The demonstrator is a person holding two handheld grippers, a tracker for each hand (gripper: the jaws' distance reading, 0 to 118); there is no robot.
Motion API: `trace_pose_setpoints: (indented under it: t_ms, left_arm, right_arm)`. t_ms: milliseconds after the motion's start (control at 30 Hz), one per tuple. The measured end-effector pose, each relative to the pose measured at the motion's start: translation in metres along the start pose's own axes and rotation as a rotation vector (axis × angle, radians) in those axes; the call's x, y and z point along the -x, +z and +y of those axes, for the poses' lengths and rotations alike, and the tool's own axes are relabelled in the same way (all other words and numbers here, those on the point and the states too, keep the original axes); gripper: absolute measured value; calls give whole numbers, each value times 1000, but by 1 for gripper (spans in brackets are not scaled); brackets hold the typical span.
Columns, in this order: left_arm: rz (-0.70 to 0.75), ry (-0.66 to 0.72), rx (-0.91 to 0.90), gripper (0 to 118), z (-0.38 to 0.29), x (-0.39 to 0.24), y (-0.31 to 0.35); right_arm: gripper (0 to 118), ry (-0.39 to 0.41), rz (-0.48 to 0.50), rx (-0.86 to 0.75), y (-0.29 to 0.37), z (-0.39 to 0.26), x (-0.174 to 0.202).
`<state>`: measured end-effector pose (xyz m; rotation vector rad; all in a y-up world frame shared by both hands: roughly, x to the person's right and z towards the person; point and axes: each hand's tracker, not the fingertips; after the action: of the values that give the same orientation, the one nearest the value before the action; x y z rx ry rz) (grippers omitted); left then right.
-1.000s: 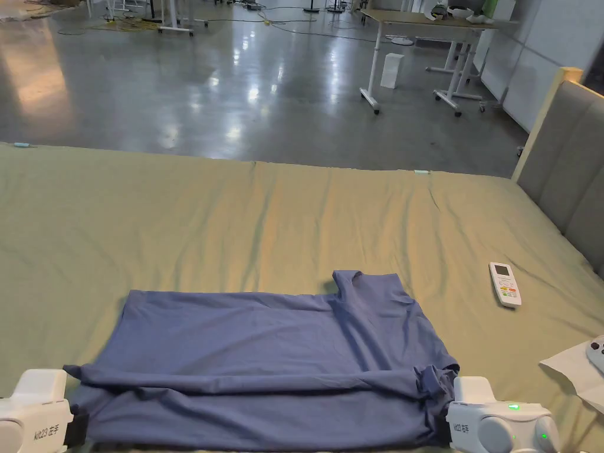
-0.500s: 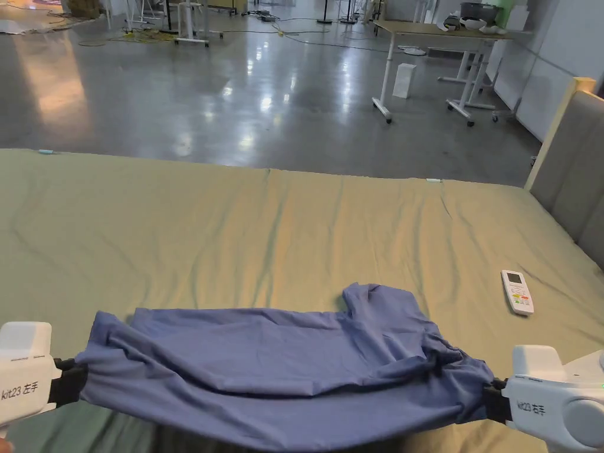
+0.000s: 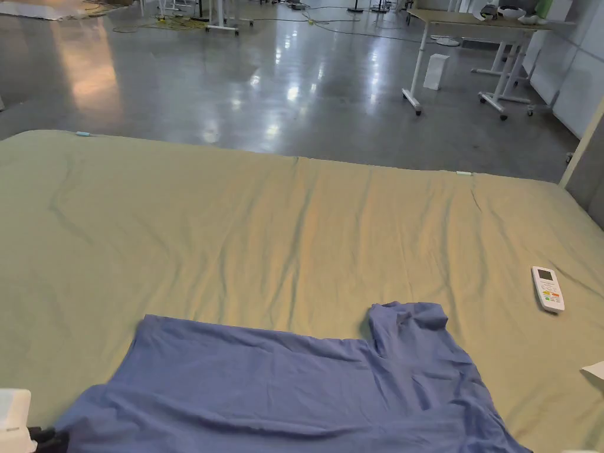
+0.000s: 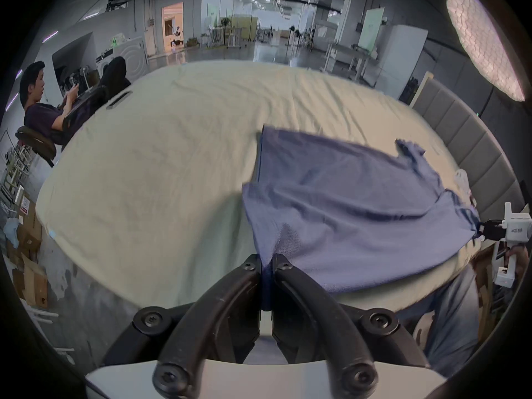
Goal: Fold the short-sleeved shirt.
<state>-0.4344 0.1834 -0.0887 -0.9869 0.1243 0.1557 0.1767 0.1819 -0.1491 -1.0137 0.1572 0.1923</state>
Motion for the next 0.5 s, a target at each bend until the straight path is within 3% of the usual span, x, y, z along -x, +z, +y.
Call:
trace_pose_setpoints:
  t_ms: [200,367,400,467,500]
  left_arm:
    - [71,-74,82,7,-36,-7,-51]
    - [99,-88,68,7,-41,-11,-60]
    - [100,-101,69,7,-39,-10,-57]
    - [105,-116,72,12,-34,-12,-53]
    - [119,-120,62,20,-29,-14,-44]
  right_arm:
    - [5,2,-31,64,-43,-38,10]
    - [7,-2,-52,30,-37,-35,21]
    - [13,-5,-62,25,-34,-32,22]
    - [45,2,-108,-2,-25,-26,23]
    - [55,6,-133,-27,-17,-21,25]
